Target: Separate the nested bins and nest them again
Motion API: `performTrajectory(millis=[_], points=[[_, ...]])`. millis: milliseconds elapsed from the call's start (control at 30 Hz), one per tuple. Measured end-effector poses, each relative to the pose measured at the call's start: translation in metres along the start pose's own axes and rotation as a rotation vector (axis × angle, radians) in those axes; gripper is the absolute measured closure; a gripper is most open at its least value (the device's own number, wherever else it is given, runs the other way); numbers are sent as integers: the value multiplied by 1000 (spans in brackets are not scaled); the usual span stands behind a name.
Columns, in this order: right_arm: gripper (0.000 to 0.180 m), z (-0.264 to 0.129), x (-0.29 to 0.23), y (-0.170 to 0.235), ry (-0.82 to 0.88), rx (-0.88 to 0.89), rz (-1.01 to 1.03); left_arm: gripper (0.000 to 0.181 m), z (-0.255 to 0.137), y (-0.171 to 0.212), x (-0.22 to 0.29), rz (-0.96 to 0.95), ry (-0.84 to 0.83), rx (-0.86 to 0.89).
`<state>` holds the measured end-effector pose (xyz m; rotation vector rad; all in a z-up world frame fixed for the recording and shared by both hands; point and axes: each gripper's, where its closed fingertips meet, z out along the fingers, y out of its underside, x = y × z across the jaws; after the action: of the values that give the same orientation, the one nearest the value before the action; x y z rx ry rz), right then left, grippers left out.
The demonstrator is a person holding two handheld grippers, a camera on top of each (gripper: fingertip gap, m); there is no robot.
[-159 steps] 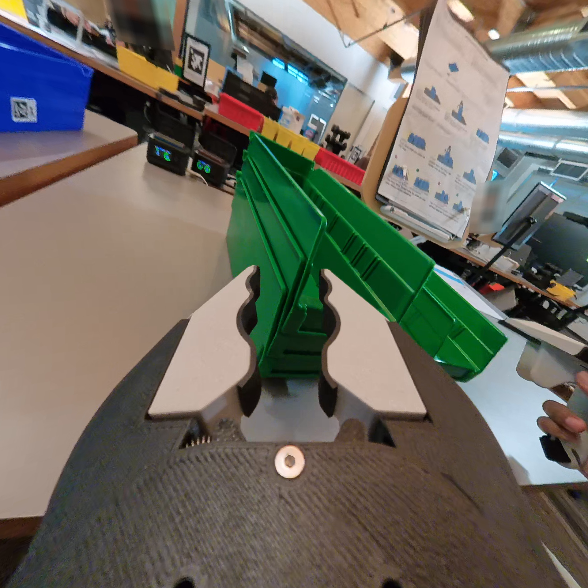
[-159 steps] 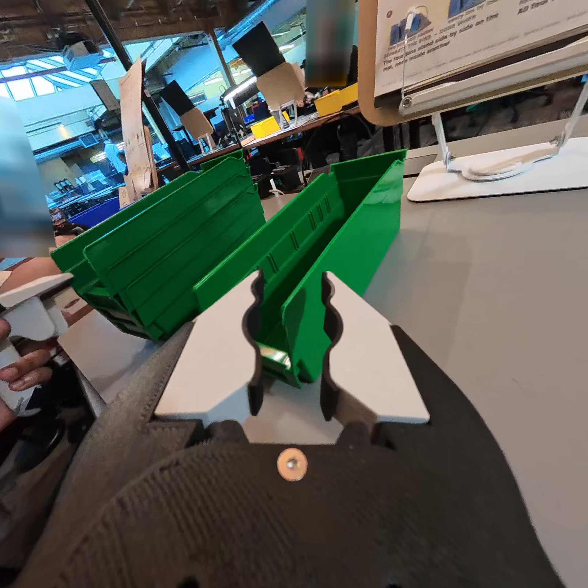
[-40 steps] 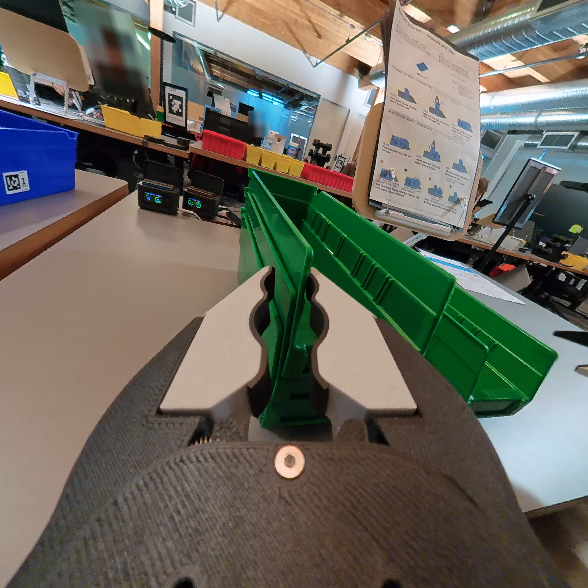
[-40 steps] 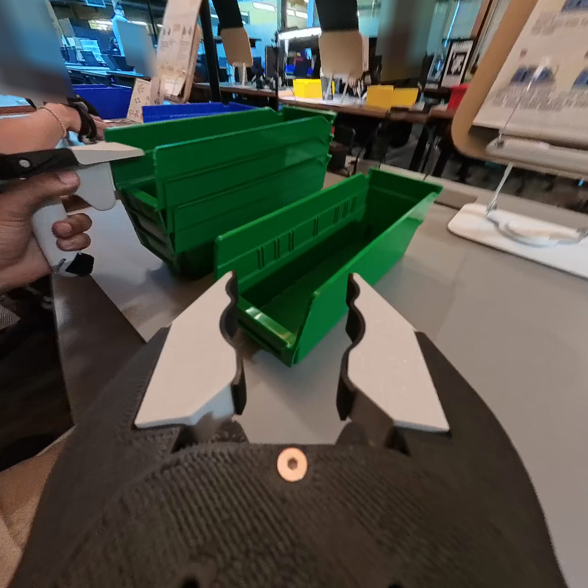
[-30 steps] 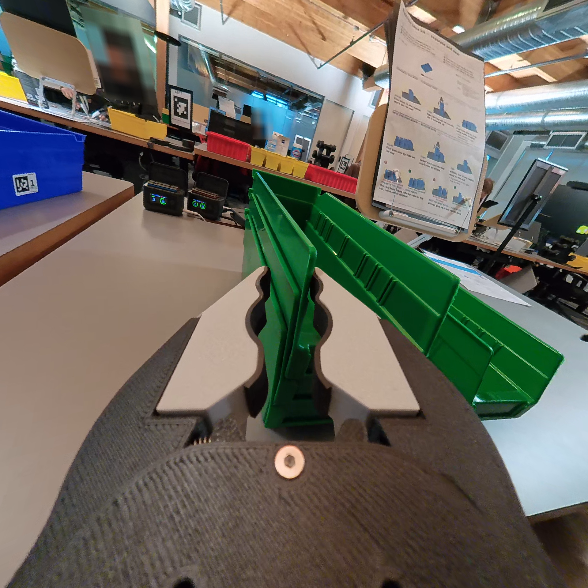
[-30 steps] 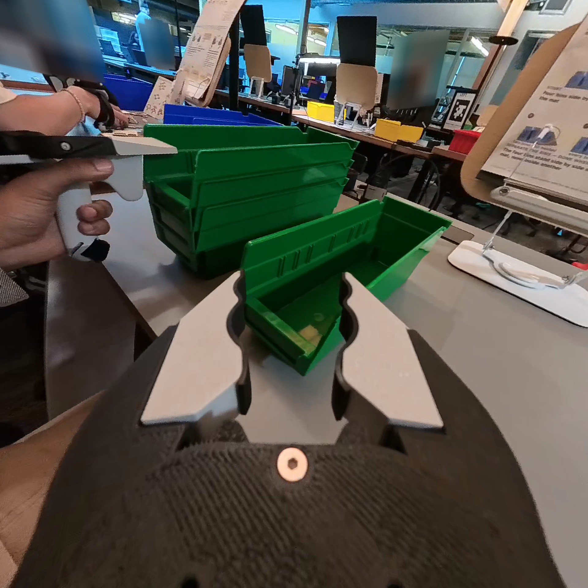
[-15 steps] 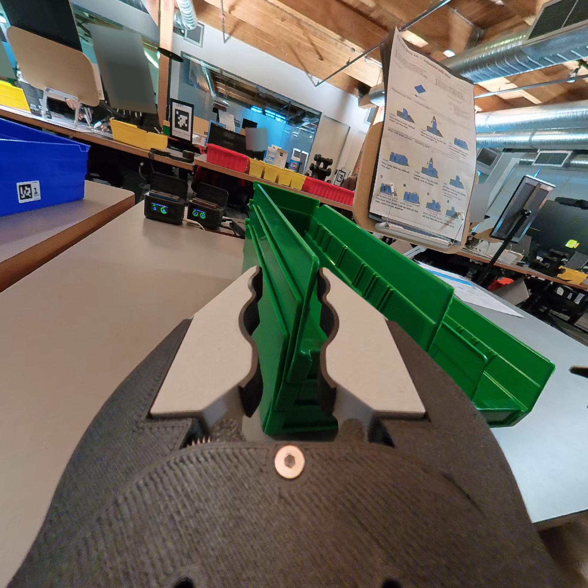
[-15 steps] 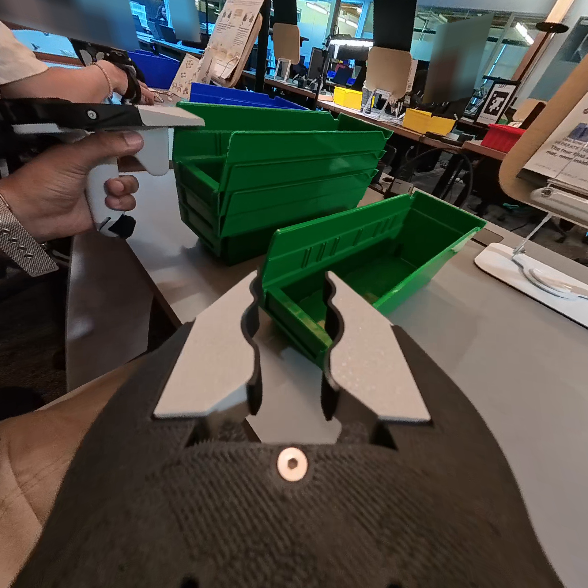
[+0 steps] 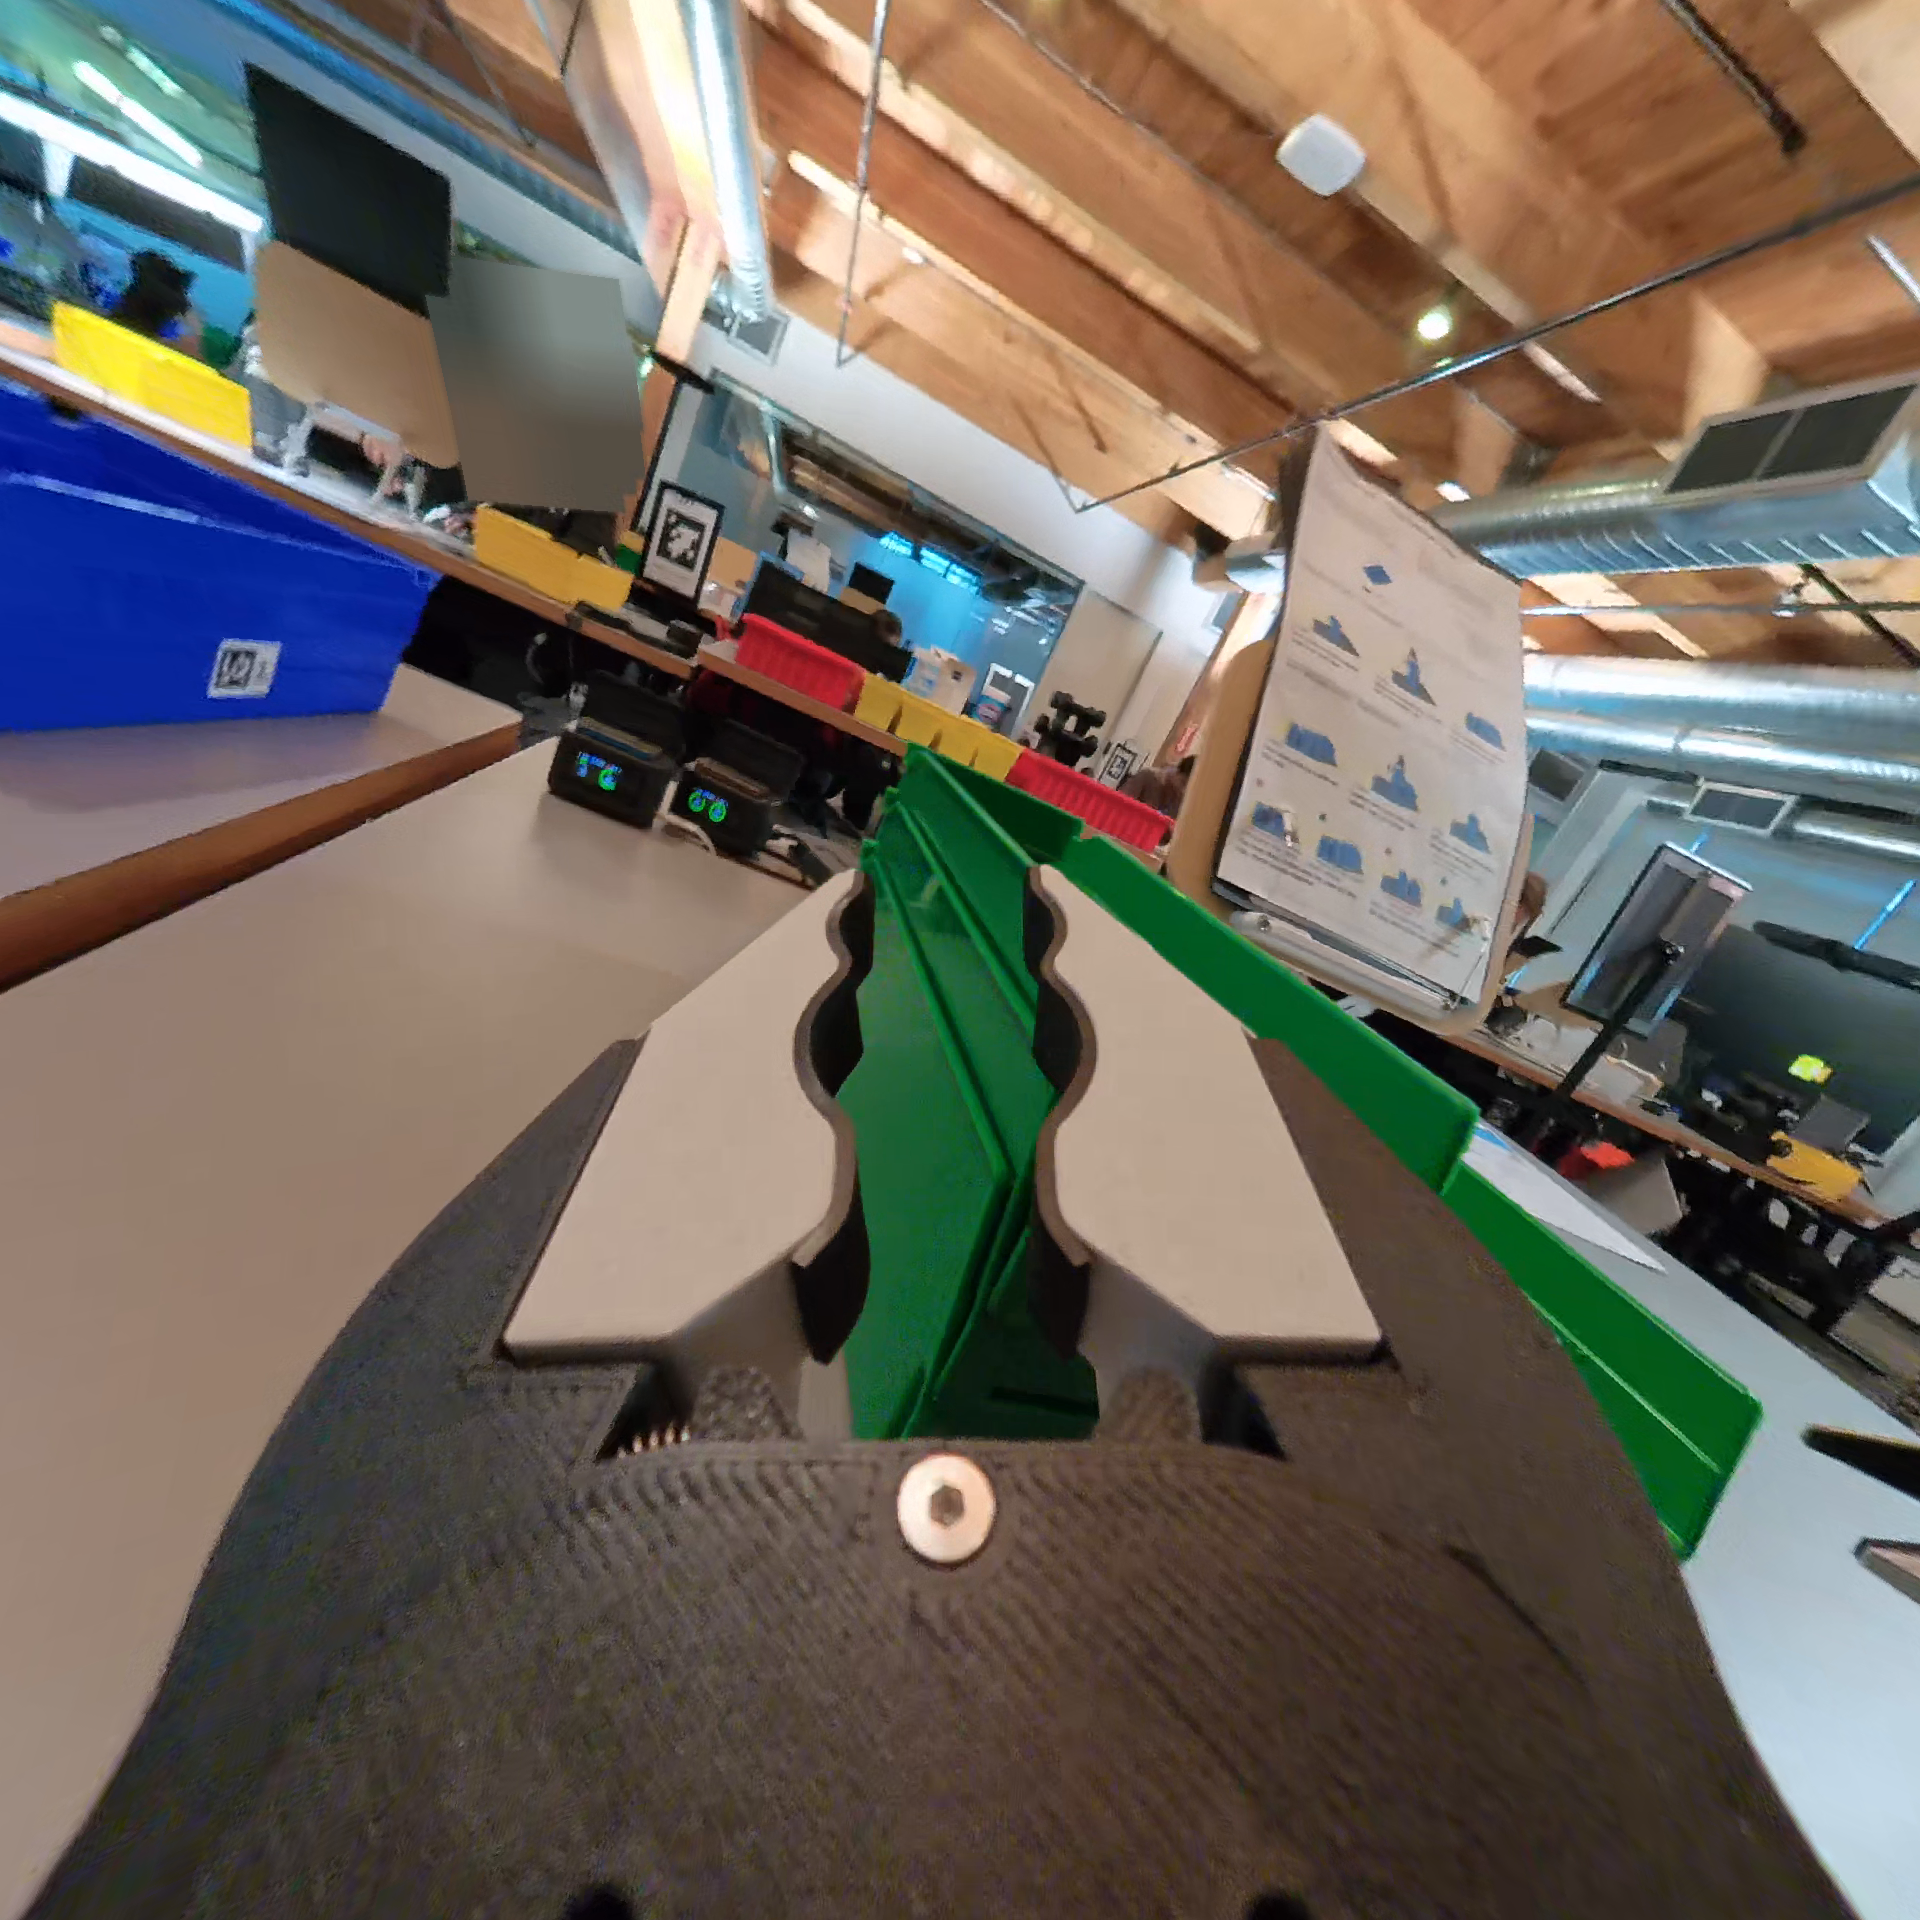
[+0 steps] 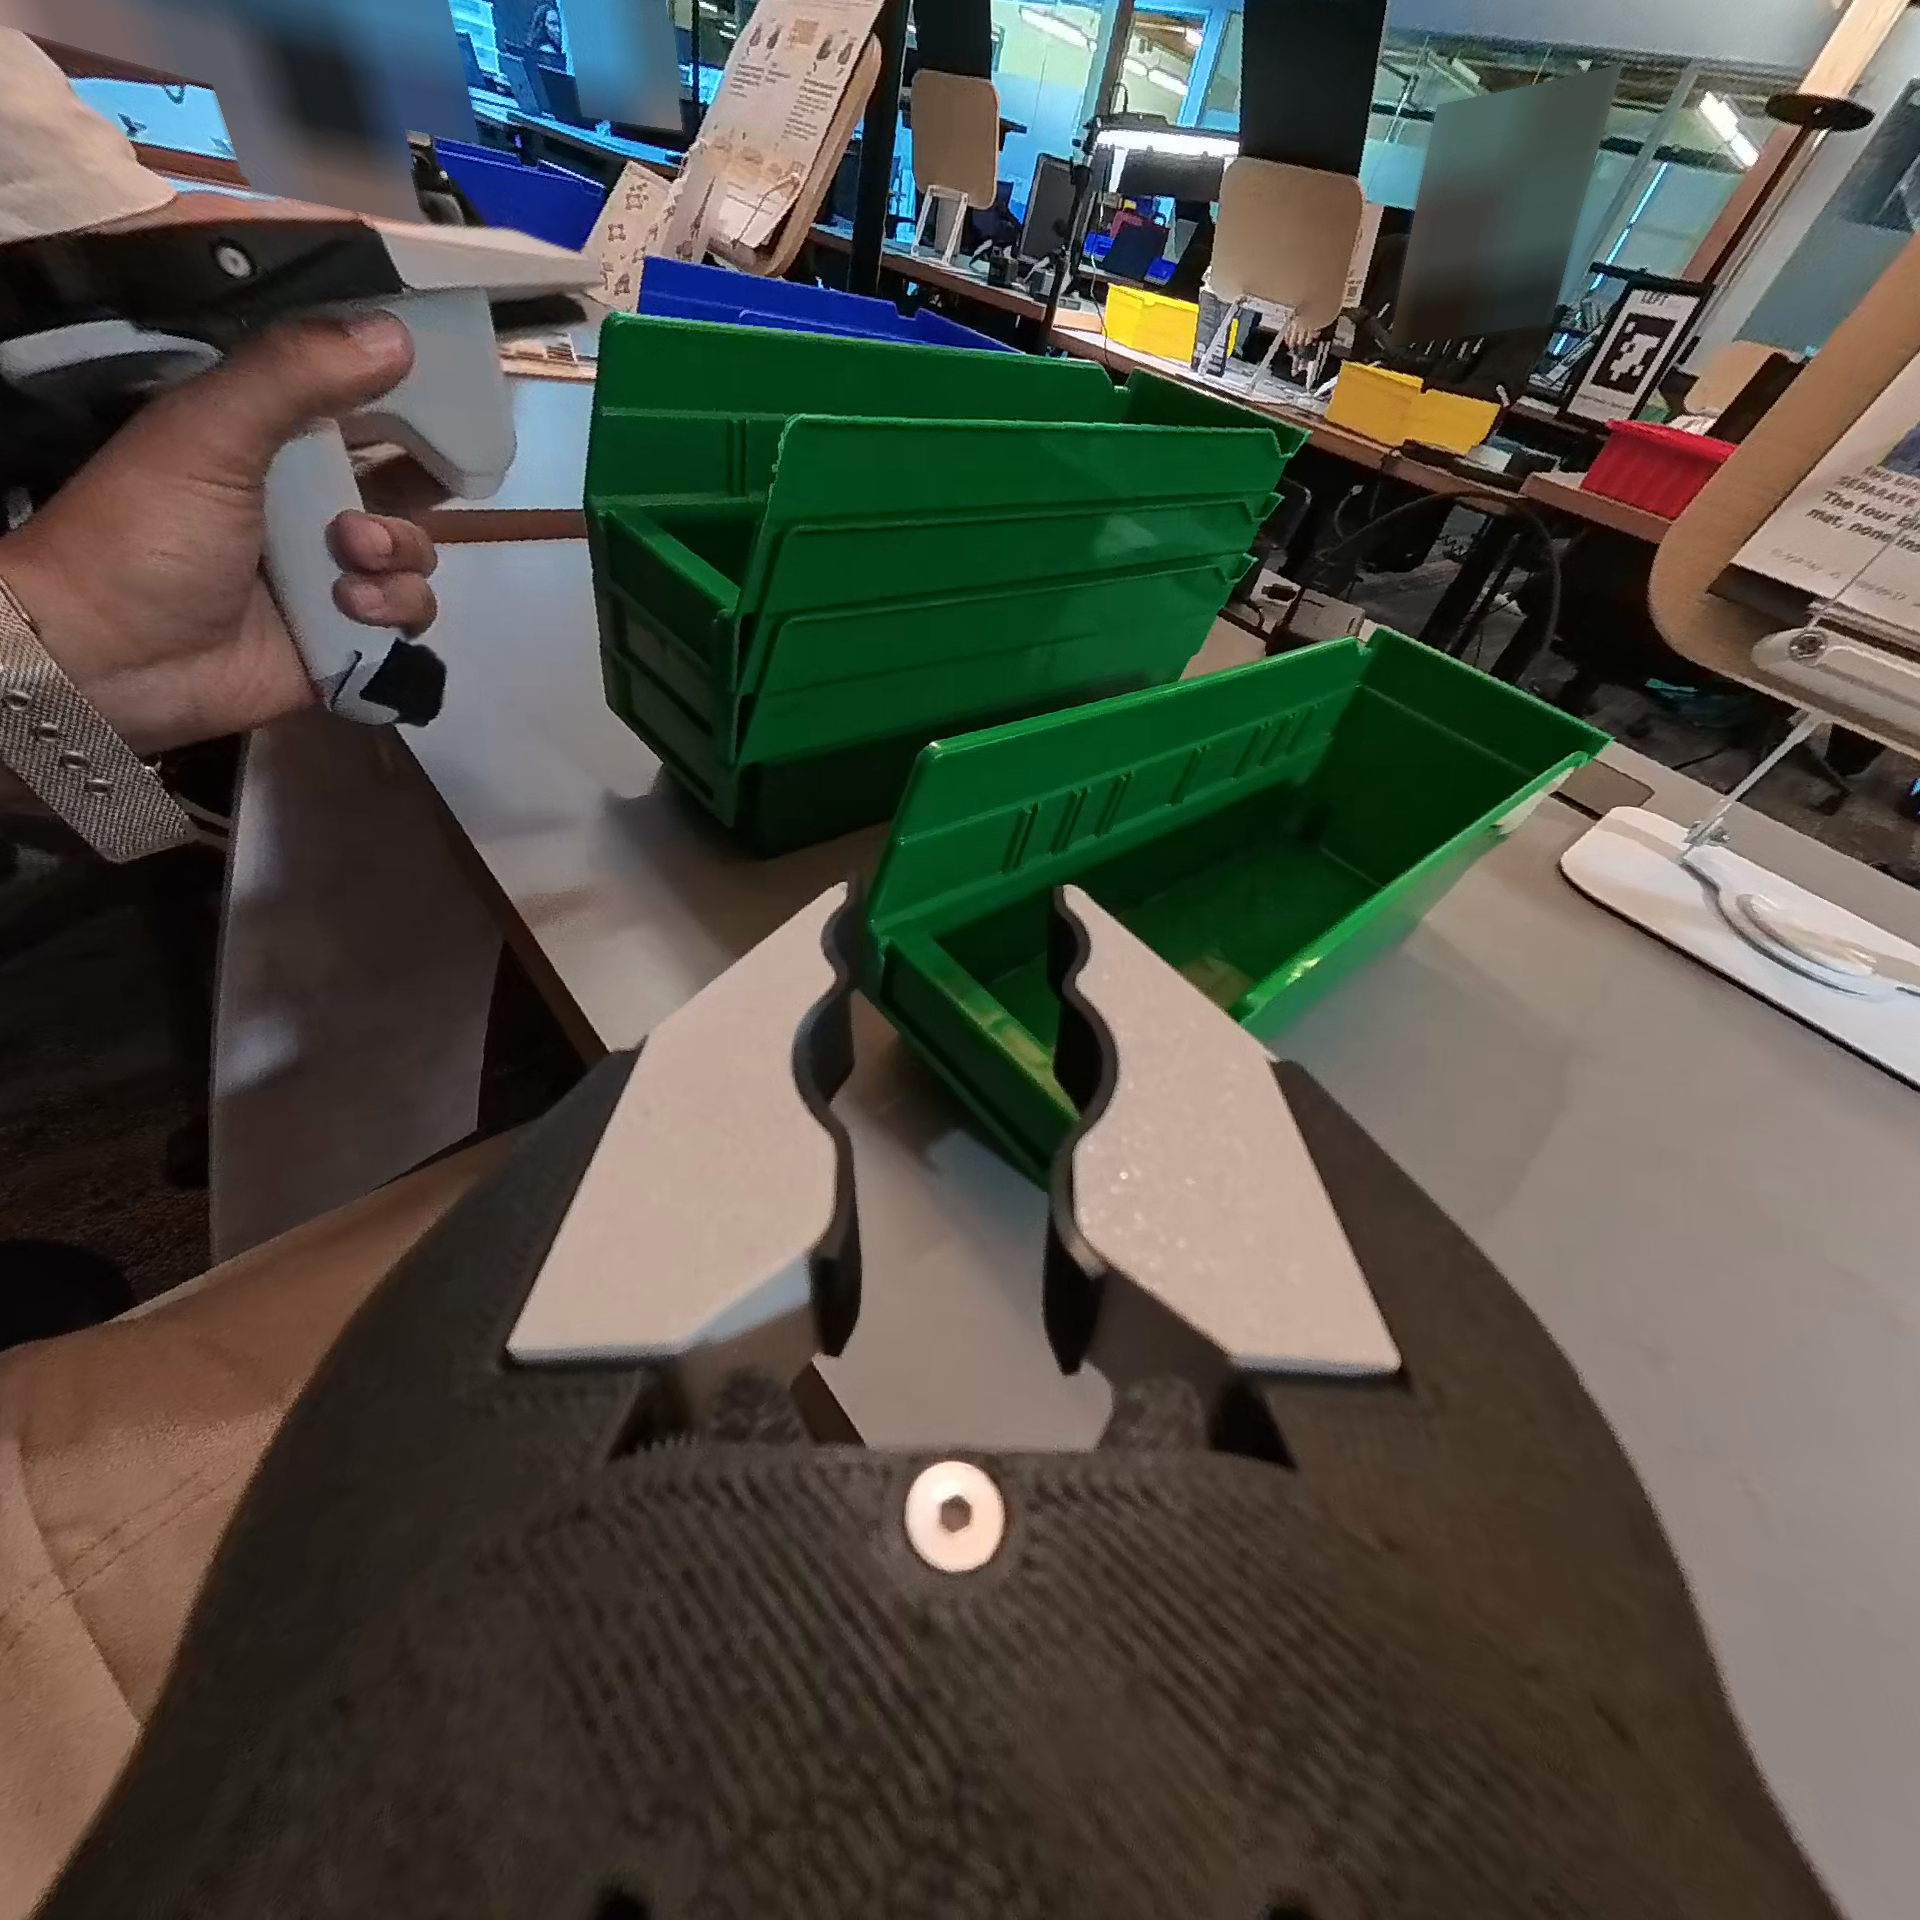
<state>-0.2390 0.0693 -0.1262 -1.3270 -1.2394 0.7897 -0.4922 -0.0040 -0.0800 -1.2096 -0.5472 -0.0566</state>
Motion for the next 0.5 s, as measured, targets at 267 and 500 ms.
performTrajectory(millis=[267,500], points=[[146,0,-1,0,2,-1,-18,152,4,10,-1,-25,2,-55],[146,1,-3,2,-5,-6,-26,152,4,12,0,-15,4,-65]])
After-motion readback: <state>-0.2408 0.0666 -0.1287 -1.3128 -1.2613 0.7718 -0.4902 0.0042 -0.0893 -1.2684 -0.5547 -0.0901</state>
